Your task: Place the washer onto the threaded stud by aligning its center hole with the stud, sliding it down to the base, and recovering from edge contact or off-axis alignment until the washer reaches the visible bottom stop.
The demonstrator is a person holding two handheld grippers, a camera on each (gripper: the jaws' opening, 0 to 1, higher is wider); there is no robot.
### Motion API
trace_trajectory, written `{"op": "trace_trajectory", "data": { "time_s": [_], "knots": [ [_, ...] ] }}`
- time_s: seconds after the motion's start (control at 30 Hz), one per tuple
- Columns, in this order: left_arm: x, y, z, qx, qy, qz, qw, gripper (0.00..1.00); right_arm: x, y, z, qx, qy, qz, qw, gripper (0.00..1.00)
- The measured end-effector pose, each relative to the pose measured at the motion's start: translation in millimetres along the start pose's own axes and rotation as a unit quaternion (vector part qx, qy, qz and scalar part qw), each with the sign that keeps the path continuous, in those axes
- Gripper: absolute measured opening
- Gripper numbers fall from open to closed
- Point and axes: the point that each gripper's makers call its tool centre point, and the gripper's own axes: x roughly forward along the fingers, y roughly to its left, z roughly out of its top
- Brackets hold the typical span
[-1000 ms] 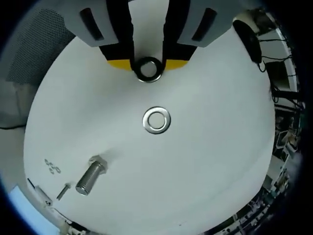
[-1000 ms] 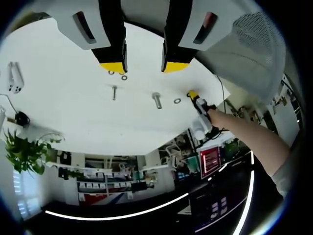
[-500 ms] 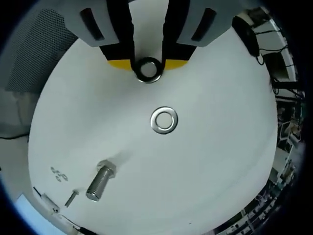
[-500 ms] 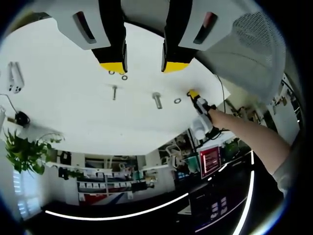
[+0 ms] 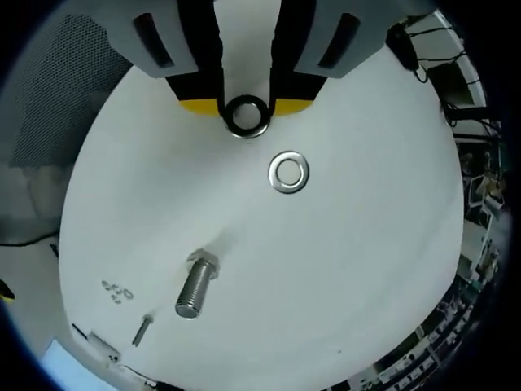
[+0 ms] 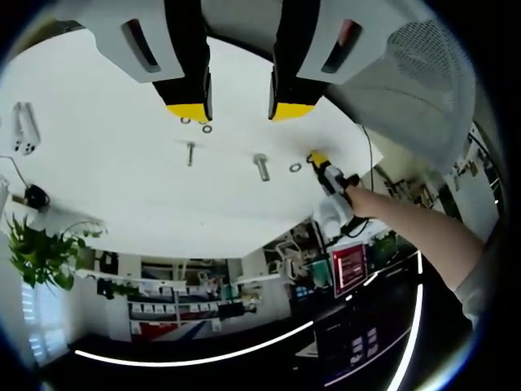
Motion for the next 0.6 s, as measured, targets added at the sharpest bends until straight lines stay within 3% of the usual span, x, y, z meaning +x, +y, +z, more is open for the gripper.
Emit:
{"op": "trace_trajectory", "data": {
  "time_s": [0.17, 0.3, 0.6],
  "knots": [
    [-9, -1.8, 20.3, -0.011, -0.028, -0.005, 0.9995, 0.19, 0, 0, 0.0, 0.0, 0.0, 0.0, 1.0, 0.3],
    [-20, -8.3, 44.7, -0.001, -0.054, -0.011, 0.9985, 0.19, 0, 0, -0.3, -0.001, 0.001, 0.0, 1.0, 0.3],
    [-35, -17.5, 83.4, 0.024, -0.087, -0.016, 0.9957, 0.19, 1, 0, -0.2, -0.001, 0.002, 0.001, 1.0, 0.3]
  ]
}}
